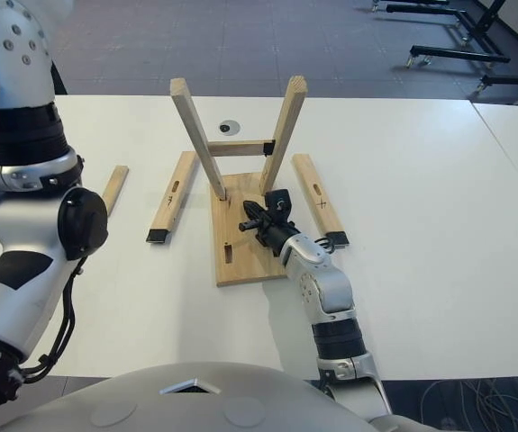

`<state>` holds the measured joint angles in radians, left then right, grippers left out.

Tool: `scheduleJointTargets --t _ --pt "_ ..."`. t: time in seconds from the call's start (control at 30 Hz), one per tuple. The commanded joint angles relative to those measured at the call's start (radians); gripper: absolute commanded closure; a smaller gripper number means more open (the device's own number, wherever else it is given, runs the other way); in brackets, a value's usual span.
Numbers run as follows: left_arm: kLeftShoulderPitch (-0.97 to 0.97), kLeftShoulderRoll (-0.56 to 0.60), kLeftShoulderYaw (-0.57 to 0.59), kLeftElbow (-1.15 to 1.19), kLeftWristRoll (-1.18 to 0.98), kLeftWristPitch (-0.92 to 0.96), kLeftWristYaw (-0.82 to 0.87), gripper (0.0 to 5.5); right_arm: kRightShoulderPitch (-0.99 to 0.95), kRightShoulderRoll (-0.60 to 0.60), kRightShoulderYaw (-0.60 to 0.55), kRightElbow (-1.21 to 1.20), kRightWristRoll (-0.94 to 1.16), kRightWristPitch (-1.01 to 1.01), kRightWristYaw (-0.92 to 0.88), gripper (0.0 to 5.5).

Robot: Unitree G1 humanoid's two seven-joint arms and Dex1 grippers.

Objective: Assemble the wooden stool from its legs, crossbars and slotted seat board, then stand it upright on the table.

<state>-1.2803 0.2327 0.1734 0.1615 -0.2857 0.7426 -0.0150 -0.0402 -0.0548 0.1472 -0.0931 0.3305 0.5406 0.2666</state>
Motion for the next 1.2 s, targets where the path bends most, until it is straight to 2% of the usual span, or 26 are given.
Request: scheduleJointTargets --t 0.03,0.27,0.43,0.93,1.03,1.2 --pt "0.021 -0.034 0.01 0.049 -0.005 0.005 0.011 0.13 0.051 -0.006 0.0 0.045 -0.02 0.04 -0.016 5.5" --pt "0.242 -0.15 0.022 0.15 -0.038 -0.039 -0.015 0.13 0.067 -0.004 0.004 0.03 -0.016 0.052 -0.017 5.5" --pt "0.366 -0.185 -0.041 0.231 0.018 -0.12 -0.037 0.13 0.073 -0.007 0.008 0.031 -0.017 0.056 -0.014 5.5" --pt "0.061 -0.031 0.067 0.062 -0.023 0.001 0.005 0.13 0.052 0.013 -0.003 0.06 -0.023 0.035 -0.022 5.5" --pt "0.083 -0.053 0.06 0.006 -0.027 0.033 0.028 0.13 0.053 0.012 -0.003 0.06 -0.023 0.034 -0.02 5.5" --pt "0.298 -0.197 -0.009 -0.039 -0.025 0.035 0.049 0.13 0.061 0.012 0.003 0.06 -0.025 0.032 -0.019 5.5"
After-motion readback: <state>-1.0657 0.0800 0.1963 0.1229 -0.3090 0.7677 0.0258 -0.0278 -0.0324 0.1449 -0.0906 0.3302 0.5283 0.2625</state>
